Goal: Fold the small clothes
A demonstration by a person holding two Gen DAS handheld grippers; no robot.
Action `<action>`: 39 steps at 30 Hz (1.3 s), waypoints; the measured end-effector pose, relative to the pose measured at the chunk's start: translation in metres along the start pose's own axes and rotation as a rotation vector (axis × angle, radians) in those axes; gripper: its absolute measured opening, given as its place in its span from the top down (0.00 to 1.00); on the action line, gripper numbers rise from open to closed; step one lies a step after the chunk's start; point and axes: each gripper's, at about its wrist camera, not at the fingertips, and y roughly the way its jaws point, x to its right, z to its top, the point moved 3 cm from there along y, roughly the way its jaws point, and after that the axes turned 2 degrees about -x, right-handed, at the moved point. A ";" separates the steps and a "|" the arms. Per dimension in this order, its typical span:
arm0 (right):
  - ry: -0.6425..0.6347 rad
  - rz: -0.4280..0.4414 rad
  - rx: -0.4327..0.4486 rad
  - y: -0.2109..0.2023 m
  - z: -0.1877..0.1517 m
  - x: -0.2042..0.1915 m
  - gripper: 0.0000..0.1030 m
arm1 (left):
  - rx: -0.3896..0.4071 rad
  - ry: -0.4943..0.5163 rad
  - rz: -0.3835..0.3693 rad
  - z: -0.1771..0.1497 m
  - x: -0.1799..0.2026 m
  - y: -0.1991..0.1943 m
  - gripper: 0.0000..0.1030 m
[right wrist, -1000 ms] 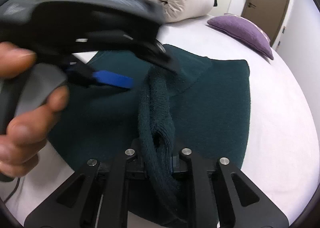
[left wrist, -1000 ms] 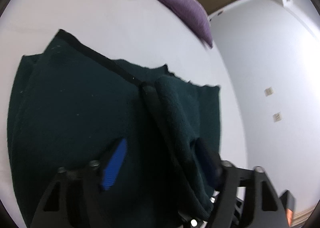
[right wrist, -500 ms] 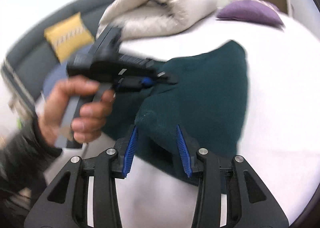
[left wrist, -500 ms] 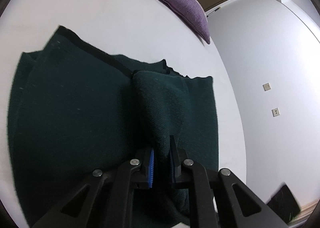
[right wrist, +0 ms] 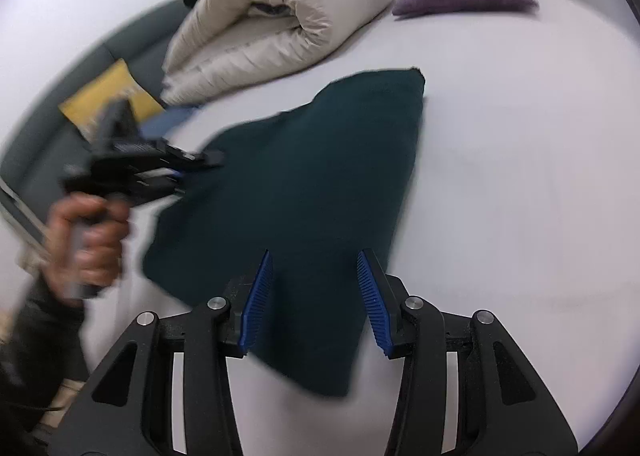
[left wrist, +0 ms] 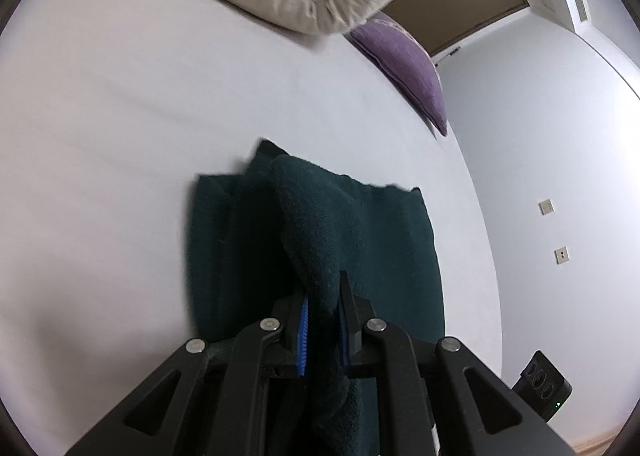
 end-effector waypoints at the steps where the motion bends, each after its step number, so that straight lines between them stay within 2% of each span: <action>1: -0.017 -0.014 0.002 0.007 0.005 -0.002 0.58 | 0.003 -0.002 0.005 0.002 -0.004 -0.002 0.88; 7: -0.060 -0.050 0.003 0.027 0.022 -0.015 0.58 | 0.017 -0.024 0.005 0.004 -0.025 -0.008 0.88; 11: -0.087 -0.062 -0.008 0.040 0.021 -0.040 0.58 | 0.015 -0.059 0.012 0.000 -0.043 0.002 0.87; 15: -0.098 -0.082 -0.036 0.056 0.015 -0.041 0.57 | 0.034 -0.099 0.011 -0.008 -0.052 0.008 0.80; 17: -0.089 -0.074 -0.038 0.056 0.014 -0.041 0.57 | 0.067 -0.099 0.055 -0.010 -0.050 -0.002 0.77; 20: -0.048 -0.052 -0.029 0.044 0.021 -0.041 0.57 | 0.165 -0.015 0.191 -0.015 -0.031 -0.032 0.76; 23: 0.022 0.057 0.008 0.027 0.029 -0.044 0.56 | 0.215 0.099 0.227 -0.030 0.000 -0.044 0.76; 25: 0.078 0.165 -0.010 0.026 0.030 -0.044 0.56 | 0.215 0.197 0.265 -0.043 0.021 -0.037 0.76; 27: 0.121 0.256 -0.047 0.032 0.028 -0.045 0.56 | 0.182 0.246 0.297 -0.054 0.025 -0.020 0.76; 29: 0.173 0.345 -0.122 0.046 0.022 -0.043 0.56 | 0.136 0.230 0.302 -0.060 0.012 -0.004 0.76; 32: 0.236 0.392 -0.215 0.066 0.004 -0.031 0.60 | 0.135 0.229 0.301 -0.065 -0.003 0.001 0.83; 37: 0.350 0.539 -0.260 0.070 -0.017 -0.011 0.62 | 0.139 0.250 0.256 -0.069 -0.015 -0.005 0.83; 38: 0.366 0.557 -0.264 0.069 -0.021 -0.009 0.62 | 0.141 0.252 0.260 -0.071 -0.017 -0.006 0.80; 39: 0.379 0.573 -0.269 0.068 -0.026 -0.006 0.62 | 0.140 0.245 0.276 -0.072 -0.021 -0.007 0.67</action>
